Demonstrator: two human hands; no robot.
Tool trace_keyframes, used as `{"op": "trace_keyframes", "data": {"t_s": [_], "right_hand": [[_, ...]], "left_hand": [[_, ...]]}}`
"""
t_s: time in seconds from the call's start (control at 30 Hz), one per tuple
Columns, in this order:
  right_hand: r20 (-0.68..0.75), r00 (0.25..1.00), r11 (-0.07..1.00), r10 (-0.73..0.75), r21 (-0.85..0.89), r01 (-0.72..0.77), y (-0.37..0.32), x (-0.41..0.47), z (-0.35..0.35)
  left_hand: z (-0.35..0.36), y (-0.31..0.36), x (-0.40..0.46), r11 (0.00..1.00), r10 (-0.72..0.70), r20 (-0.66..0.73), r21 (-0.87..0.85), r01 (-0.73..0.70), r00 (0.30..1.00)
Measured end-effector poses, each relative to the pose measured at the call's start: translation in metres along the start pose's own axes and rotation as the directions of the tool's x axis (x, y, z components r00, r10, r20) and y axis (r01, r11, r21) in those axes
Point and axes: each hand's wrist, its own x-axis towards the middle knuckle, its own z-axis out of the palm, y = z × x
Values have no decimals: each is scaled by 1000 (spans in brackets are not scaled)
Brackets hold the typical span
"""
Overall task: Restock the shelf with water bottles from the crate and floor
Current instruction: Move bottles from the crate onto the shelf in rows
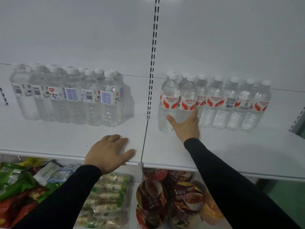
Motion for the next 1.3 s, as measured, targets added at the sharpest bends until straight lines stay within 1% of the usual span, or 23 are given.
{"op": "trace_keyframes", "data": {"t_s": [0.2,0.3,0.37,0.4,0.47,0.53,0.57,0.63,0.67,0.7,0.77,0.83,0.9,0.93,0.97,1.0,1.07,1.13,1.23,1.3], "right_hand": [[72,997,999,28,-37,-25,5,-11,-22],[82,997,998,-3,-58,8,9,-27,-43],[83,996,996,-38,-73,44,13,-43,-58],[78,995,995,-58,-76,64,16,-51,-66],[59,991,990,-116,-75,121,22,-73,-79],[6,977,974,-213,-71,213,31,-100,-91],[-20,963,960,-270,-85,267,38,-116,-96],[-19,945,936,-326,-146,320,55,-148,-102],[6,943,925,-333,-191,328,66,-163,-103],[43,940,911,-338,-237,338,79,-178,-104],[145,939,900,-313,-270,341,109,-212,-101],[241,942,923,-233,-251,292,142,-251,-94],[314,936,913,-158,-315,259,170,-288,-83],[388,917,895,-93,-372,248,184,-305,-76],[471,882,881,-1,-417,223,197,-321,-70],[547,832,876,96,-444,191,212,-335,-63],[627,749,865,214,-477,152,246,-359,-47],[671,685,847,284,-510,148,280,-381,-30],[737,571,834,362,-529,154,318,-407,-3],[769,496,821,402,-543,176,328,-415,13]], "left_hand": [[0,0,0,1000,-18,8,6,18,1000],[-1,-2,1,1000,2,28,13,-3,1000],[-3,-1,1,1000,18,30,-12,-18,999],[-5,0,-1,999,33,-1,-41,-33,999],[-7,6,-10,987,44,-117,-148,-61,992],[-8,16,-28,958,7,-217,-278,-69,976],[-7,21,-41,945,8,-264,-314,-94,965],[2,32,-71,934,56,-354,-313,-175,934],[8,36,-87,927,88,-369,-309,-212,925],[19,40,-103,921,119,-354,-309,-236,928],[49,43,-133,917,175,-263,-308,-254,949],[87,45,-160,916,220,-102,-321,-241,970],[127,47,-185,917,255,68,-332,-219,965],[146,48,-197,916,271,140,-340,-211,952],[166,49,-208,914,284,203,-352,-200,937],[185,49,-219,914,293,267,-360,-188,918],[223,48,-240,926,308,430,-340,-164,848],[260,46,-259,948,268,587,-300,-102,764],[305,44,-281,976,192,734,-215,-45,652],[328,42,-291,991,127,830,-123,-43,543]]}}
